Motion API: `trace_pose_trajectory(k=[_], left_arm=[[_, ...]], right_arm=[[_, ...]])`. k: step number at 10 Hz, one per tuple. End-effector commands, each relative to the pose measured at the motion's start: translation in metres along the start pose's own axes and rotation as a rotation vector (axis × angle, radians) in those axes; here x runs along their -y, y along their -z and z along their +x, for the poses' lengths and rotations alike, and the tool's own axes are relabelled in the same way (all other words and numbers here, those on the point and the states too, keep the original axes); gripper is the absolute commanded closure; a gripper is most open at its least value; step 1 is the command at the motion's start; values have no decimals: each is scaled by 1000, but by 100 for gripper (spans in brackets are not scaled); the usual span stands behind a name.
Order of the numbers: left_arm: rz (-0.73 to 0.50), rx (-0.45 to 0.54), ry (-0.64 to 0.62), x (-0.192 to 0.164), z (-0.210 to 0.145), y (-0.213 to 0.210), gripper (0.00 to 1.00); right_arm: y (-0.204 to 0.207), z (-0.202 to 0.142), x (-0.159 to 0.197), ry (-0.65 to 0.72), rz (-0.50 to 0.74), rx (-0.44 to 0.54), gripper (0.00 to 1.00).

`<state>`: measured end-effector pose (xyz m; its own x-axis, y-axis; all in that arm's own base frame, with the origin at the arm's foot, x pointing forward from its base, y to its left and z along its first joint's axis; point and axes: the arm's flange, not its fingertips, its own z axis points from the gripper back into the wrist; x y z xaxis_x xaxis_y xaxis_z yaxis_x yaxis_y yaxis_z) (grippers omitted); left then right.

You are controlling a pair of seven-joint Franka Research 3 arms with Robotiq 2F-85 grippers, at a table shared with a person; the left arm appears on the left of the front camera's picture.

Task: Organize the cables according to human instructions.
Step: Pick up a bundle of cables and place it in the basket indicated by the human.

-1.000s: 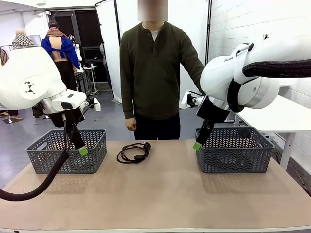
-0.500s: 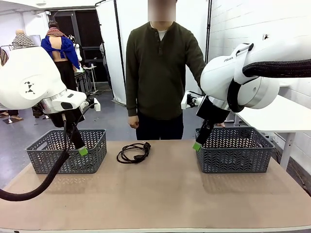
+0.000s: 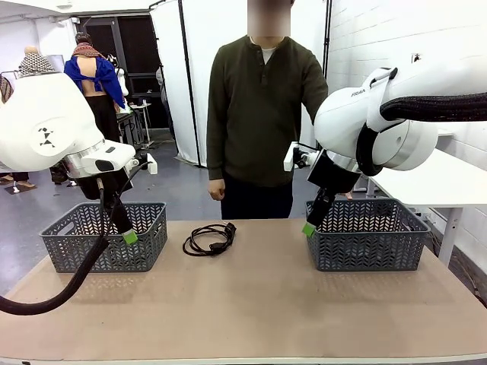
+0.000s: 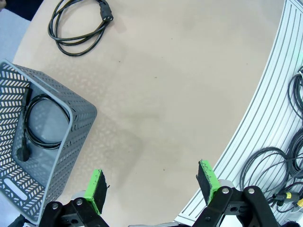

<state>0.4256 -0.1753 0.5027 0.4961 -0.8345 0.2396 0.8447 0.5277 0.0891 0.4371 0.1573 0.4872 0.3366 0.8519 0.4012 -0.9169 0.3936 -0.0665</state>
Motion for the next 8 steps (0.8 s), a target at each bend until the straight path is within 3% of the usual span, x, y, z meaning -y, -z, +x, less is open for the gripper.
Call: trace_pose_trajectory(k=[1, 4, 8], left_arm=[[-2, -3, -1, 0, 0, -2, 0], [-2, -3, -1, 0, 0, -2, 0], [-2, -3, -1, 0, 0, -2, 0]], right_arm=[[-1, 3, 3, 1, 2, -14, 0], [0, 0, 0, 0, 0, 0, 0], [1, 21, 7, -54, 13, -8, 0]])
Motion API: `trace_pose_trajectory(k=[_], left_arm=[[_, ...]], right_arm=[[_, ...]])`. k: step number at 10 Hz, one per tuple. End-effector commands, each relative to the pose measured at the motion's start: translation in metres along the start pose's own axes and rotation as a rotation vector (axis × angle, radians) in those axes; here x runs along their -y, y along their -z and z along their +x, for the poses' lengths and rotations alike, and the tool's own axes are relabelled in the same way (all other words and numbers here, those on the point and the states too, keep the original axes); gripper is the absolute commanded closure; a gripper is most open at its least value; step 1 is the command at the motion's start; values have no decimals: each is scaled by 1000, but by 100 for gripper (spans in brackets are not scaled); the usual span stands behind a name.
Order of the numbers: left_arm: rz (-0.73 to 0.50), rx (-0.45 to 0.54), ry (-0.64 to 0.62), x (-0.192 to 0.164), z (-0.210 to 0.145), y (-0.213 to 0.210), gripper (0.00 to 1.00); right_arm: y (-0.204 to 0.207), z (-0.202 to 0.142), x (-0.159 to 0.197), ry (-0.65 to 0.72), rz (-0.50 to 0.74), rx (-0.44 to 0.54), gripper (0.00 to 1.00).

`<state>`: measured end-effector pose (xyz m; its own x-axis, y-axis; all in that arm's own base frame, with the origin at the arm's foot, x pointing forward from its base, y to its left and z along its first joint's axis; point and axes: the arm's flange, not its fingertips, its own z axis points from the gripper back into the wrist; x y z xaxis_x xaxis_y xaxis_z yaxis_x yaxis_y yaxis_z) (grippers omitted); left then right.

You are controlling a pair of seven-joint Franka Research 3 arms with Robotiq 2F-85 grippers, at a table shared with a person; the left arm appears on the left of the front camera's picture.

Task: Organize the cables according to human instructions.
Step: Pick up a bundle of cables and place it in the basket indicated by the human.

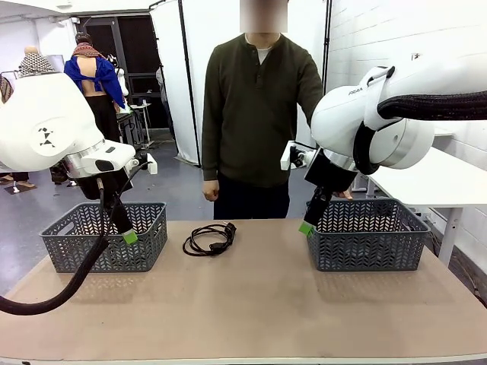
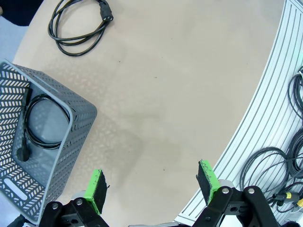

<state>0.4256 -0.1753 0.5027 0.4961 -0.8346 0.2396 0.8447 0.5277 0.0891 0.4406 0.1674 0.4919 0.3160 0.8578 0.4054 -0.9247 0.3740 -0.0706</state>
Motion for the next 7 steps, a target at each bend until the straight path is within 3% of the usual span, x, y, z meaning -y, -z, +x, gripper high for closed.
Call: trace_pose_trajectory(k=[1, 7], left_arm=[[-2, -3, -1, 0, 0, -2, 0], [-2, -3, -1, 0, 0, -2, 0]], right_arm=[[3, 21, 11, -89, 27, -10, 0], [64, 109, 30, -506, 39, -152, 0]])
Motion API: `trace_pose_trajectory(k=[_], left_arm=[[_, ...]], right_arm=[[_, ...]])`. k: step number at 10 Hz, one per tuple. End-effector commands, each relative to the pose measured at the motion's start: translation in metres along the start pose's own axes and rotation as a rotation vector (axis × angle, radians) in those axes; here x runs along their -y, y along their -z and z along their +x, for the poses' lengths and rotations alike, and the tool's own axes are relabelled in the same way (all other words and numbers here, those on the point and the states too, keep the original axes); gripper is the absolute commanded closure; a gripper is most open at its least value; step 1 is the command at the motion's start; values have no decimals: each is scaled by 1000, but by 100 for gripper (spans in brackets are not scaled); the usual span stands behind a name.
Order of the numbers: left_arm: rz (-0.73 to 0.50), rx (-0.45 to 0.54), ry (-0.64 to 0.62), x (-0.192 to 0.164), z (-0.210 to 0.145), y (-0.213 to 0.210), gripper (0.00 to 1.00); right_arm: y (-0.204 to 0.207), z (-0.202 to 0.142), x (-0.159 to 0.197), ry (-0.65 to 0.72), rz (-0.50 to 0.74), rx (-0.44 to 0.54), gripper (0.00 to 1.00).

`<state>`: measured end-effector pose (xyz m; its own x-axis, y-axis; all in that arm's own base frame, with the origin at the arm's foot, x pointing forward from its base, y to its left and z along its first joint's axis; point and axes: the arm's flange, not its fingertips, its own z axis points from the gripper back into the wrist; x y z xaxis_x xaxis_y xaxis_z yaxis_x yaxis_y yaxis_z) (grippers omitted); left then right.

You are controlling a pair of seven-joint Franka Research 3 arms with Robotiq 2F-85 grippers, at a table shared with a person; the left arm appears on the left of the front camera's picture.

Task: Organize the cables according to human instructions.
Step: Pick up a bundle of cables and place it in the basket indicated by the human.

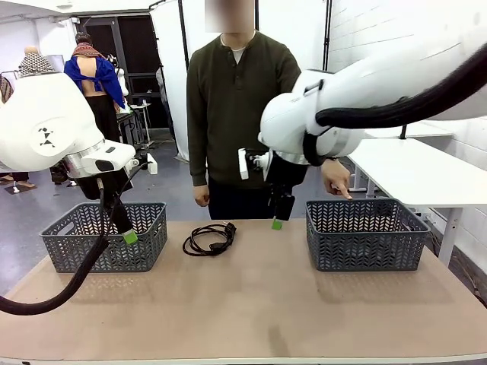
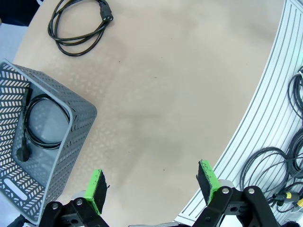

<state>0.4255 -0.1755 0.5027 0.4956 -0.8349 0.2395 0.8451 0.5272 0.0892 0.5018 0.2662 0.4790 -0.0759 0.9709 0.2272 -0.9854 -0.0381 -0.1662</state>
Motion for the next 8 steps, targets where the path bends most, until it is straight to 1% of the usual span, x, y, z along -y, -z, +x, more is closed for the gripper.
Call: trace_pose_trajectory(k=[1, 2, 5, 6, 7, 8], left_arm=[[-2, -3, -1, 0, 0, -2, 0], [-2, -3, -1, 0, 0, -2, 0], [-2, -3, -1, 0, 0, -2, 0], [-2, -3, -1, 0, 0, -2, 0], [-2, -3, -1, 0, 0, -2, 0], [-2, -3, -1, 0, 0, -2, 0]], right_arm=[[15, 18, 23, -145, -16, -43, 0], [22, 26, 27, -169, -8, -49, 0], [45, 50, 38, -192, 27, -106, 0], [45, 53, 35, -156, 22, -119, 0], [44, 47, 29, -183, 19, -73, 0], [44, 47, 29, -183, 19, -73, 0]])
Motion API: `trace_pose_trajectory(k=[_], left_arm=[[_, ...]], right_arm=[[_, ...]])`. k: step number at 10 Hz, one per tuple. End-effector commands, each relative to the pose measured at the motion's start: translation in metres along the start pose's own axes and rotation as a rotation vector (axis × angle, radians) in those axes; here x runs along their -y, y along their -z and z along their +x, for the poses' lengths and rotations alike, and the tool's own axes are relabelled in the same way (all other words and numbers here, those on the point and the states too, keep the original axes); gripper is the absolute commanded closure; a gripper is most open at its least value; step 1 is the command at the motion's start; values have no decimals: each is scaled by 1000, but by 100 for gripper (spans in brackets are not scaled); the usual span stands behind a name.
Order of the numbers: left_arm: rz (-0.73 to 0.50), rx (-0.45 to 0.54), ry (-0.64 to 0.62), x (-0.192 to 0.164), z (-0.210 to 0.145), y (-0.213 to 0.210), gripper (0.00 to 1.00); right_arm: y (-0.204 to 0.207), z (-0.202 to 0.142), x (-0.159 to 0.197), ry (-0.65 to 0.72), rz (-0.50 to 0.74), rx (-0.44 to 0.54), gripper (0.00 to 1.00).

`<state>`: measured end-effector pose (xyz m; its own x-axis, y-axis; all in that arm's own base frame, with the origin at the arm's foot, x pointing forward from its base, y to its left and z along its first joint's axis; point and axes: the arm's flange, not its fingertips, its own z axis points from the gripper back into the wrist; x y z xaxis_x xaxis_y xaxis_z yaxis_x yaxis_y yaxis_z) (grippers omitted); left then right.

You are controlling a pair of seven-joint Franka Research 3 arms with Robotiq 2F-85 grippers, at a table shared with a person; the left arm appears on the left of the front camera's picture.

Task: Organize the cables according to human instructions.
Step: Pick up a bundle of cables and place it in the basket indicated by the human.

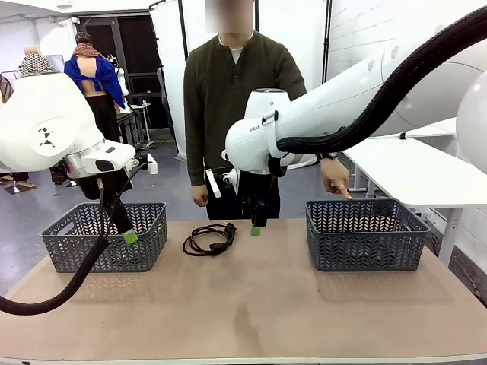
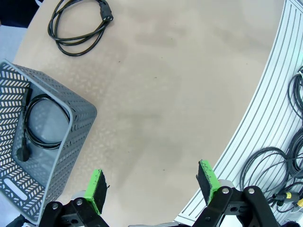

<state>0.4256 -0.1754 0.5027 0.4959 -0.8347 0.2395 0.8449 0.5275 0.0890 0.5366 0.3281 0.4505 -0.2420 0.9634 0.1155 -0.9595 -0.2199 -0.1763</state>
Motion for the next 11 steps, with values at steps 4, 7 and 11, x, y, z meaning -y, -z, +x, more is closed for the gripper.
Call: trace_pose_trajectory(k=[4, 7, 11], left_arm=[[-2, -3, -1, 0, 0, -2, 0], [-2, -3, -1, 0, 0, -2, 0], [-2, -3, -1, 0, 0, -2, 0]], right_arm=[[-3, -4, -4, 0, -4, 9, 0], [-3, -4, -4, 0, -4, 9, 0], [5, -2, 45, -84, 27, 25, 0]])
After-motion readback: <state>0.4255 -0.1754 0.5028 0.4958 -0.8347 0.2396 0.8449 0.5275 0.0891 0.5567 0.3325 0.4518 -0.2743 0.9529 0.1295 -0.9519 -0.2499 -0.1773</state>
